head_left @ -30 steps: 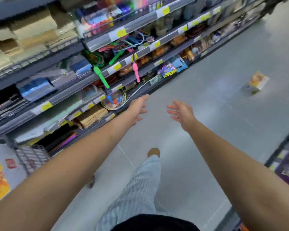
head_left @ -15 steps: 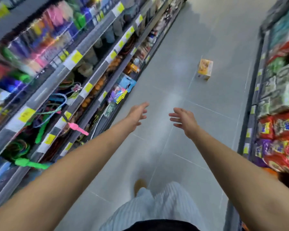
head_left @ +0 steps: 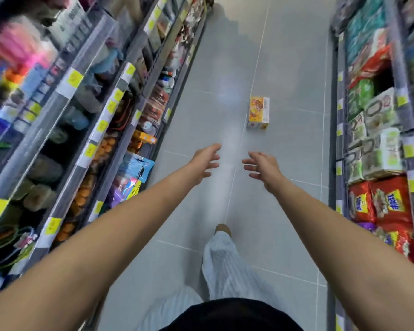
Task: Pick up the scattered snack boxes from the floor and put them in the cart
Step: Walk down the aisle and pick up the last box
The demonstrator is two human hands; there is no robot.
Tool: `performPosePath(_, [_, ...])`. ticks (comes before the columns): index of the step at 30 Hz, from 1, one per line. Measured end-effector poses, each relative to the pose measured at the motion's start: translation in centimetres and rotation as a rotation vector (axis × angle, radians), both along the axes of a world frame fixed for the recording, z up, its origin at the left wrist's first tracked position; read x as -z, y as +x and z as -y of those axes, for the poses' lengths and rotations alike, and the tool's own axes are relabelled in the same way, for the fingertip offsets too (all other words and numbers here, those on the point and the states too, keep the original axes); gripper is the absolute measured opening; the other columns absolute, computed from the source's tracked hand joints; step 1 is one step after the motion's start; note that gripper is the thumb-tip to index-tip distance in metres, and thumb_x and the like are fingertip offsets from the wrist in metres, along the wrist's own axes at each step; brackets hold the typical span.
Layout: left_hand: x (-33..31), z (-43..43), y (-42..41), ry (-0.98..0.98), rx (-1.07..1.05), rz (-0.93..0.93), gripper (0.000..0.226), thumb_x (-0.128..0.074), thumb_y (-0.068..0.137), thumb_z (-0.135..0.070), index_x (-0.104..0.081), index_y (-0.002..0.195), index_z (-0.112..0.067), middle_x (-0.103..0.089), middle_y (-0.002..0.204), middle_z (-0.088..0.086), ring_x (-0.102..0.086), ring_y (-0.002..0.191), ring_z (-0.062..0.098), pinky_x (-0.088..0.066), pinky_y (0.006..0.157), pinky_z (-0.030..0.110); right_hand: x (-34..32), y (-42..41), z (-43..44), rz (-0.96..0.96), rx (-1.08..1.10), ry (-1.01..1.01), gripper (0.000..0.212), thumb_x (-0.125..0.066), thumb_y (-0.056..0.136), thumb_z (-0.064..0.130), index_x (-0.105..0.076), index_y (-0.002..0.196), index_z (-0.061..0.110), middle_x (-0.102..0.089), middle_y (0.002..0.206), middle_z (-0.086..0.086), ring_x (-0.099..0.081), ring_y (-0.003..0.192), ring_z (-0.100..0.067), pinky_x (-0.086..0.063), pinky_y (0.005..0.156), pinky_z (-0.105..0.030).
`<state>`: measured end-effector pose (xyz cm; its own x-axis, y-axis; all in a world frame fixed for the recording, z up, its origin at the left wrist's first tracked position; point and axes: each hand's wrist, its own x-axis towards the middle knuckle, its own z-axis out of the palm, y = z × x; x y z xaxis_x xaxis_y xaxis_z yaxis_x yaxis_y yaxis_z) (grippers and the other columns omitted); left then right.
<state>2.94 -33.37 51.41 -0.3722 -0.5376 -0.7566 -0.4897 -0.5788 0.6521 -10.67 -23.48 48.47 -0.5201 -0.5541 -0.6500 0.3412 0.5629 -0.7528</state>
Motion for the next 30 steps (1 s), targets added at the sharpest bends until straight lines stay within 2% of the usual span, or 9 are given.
performPosePath(4, [-0.5,4.7,-7.2,-0.007,0.041,-0.015,0.046,-0.047,0.094,-0.045,-0.051,0.13,-0.017,-0.057,0.13,0.0,-0.056,0.106,0.016,-0.037,0.087,0.033,-0.8,-6.4,5.0,-0.01,0.02,0.01,0.009,-0.051,0.096,0.026,-0.056,0.093,0.019,-0.065,0.101,-0.007,-0.061,0.084,-0.019,-0.044,0.069,-0.028])
performPosePath(7, [-0.8,8.4,-12.2,-0.018,0.069,-0.024,0.046,-0.047,0.094,-0.045,-0.05,0.131,-0.017,-0.057,0.131,0.0,-0.056,0.105,0.016,-0.037,0.088,0.034,-1.2,-11.0,8.7,-0.006,0.029,-0.004,0.015,-0.05,0.096,0.026,-0.055,0.106,0.015,-0.065,0.102,-0.008,-0.06,0.089,-0.021,-0.046,0.076,-0.031])
performPosePath(10, [-0.5,12.3,-16.7,-0.028,0.085,-0.011,0.048,-0.047,0.094,-0.045,-0.05,0.131,-0.016,-0.056,0.132,0.001,-0.057,0.11,0.018,-0.037,0.089,0.034,-1.2,-15.0,11.9,-0.006,0.043,-0.007,0.017,-0.05,0.097,0.027,-0.055,0.108,0.015,-0.064,0.102,-0.008,-0.06,0.091,-0.021,-0.046,0.081,-0.034])
performPosePath(14, [0.7,18.1,-23.0,-0.032,0.133,-0.001,0.05,-0.046,0.095,-0.044,-0.048,0.135,-0.015,-0.054,0.136,0.002,-0.054,0.122,0.021,-0.037,0.098,0.038,0.2,-21.2,16.4,-0.02,0.076,0.002,0.023,-0.05,0.095,0.026,-0.06,0.11,0.012,-0.065,0.099,-0.008,-0.06,0.083,-0.019,-0.046,0.073,-0.031])
performPosePath(16, [1.6,21.3,-26.0,-0.032,0.153,-0.011,0.05,-0.046,0.095,-0.043,-0.047,0.136,-0.015,-0.054,0.136,0.002,-0.054,0.122,0.022,-0.037,0.099,0.039,0.8,-24.7,18.8,-0.025,0.099,0.013,0.019,-0.05,0.095,0.023,-0.063,0.103,0.013,-0.066,0.097,-0.008,-0.06,0.079,-0.018,-0.045,0.068,-0.029])
performPosePath(19, [2.5,26.0,-30.8,-0.011,0.173,0.012,0.045,-0.046,0.095,-0.041,-0.049,0.133,-0.016,-0.055,0.131,0.001,-0.055,0.113,0.019,-0.037,0.093,0.036,1.2,-30.0,22.3,0.003,0.172,0.058,0.013,-0.049,0.095,0.022,-0.057,0.085,0.021,-0.065,0.094,-0.007,-0.059,0.076,-0.018,-0.044,0.066,-0.029])
performPosePath(25, [2.8,32.9,-41.0,0.017,0.221,0.033,0.036,-0.046,0.097,-0.036,-0.051,0.126,-0.015,-0.054,0.117,-0.001,-0.054,0.101,0.016,-0.035,0.094,0.035,1.4,-39.4,30.0,0.032,0.231,0.098,0.014,-0.05,0.095,0.021,-0.056,0.082,0.023,-0.064,0.091,-0.004,-0.058,0.073,-0.015,-0.043,0.064,-0.027])
performPosePath(28, [3.2,35.2,-46.1,0.044,0.226,0.054,0.018,-0.047,0.096,-0.032,-0.051,0.108,-0.019,-0.053,0.111,0.0,-0.055,0.083,0.012,-0.034,0.09,0.033,2.2,-43.4,33.0,0.052,0.249,0.123,0.014,-0.05,0.095,0.021,-0.055,0.083,0.023,-0.064,0.089,-0.003,-0.058,0.074,-0.014,-0.043,0.065,-0.027])
performPosePath(30, [4.1,36.2,-48.3,0.057,0.242,0.06,0.011,-0.047,0.096,-0.03,-0.052,0.099,-0.02,-0.053,0.102,-0.002,-0.052,0.078,0.011,-0.036,0.085,0.031,3.1,-45.3,34.0,0.061,0.245,0.144,0.013,-0.05,0.095,0.021,-0.055,0.083,0.023,-0.065,0.092,-0.004,-0.058,0.075,-0.014,-0.043,0.065,-0.027])
